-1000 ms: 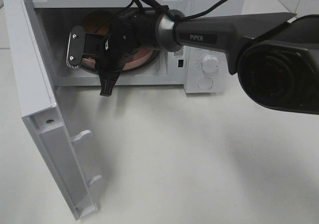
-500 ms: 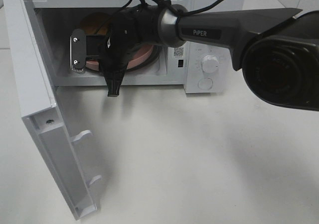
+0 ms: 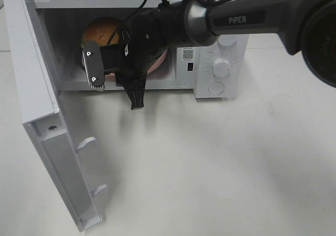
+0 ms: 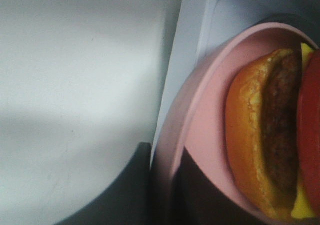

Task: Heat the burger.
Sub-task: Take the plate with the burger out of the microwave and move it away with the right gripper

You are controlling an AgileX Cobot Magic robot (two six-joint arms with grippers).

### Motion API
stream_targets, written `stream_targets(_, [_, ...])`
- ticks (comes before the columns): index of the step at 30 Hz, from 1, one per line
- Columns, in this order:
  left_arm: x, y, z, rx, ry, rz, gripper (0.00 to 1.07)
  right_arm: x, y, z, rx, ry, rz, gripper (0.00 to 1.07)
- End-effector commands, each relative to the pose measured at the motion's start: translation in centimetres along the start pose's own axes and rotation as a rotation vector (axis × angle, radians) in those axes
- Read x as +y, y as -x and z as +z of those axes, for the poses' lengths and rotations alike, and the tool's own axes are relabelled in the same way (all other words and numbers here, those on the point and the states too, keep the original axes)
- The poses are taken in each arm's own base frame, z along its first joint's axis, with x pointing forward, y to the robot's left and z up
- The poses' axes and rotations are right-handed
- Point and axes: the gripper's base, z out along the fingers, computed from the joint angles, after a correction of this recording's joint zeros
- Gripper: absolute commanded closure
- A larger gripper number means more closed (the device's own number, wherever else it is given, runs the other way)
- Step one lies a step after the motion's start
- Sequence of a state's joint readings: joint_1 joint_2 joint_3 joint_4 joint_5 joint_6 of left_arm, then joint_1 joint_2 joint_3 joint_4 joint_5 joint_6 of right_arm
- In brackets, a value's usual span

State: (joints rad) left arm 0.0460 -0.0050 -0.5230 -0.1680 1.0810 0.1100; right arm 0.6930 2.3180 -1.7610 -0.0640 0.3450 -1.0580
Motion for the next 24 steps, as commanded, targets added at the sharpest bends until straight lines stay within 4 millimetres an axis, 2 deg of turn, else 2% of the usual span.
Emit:
stream_targets(1, [-0.1, -0.1, -0.1, -0.019, -0.003, -0.003, 0.07, -1.0, 0.3, -2.9, -0.062, -0.138, -0.055, 1.07])
stream_targets(7, [-0.1, -0.1, -0.1, -0.019, -0.003, -0.003, 0.07, 0.1, -0.3, -4.3, -0.07, -0.151, -0.07, 1.07])
stream_targets(14, [-0.1, -0.1, -0.1, -0.019, -0.003, -0.003, 0.07, 2.9, -1.0, -6.3, -0.089, -0.156, -0.098, 1.07])
stream_targets(24, [-0.1, -0.1, -0.1, -0.019, -0.003, -0.003, 0.07, 5.6, -0.7, -8.3, -0.119, -0.146, -0.12, 1.07])
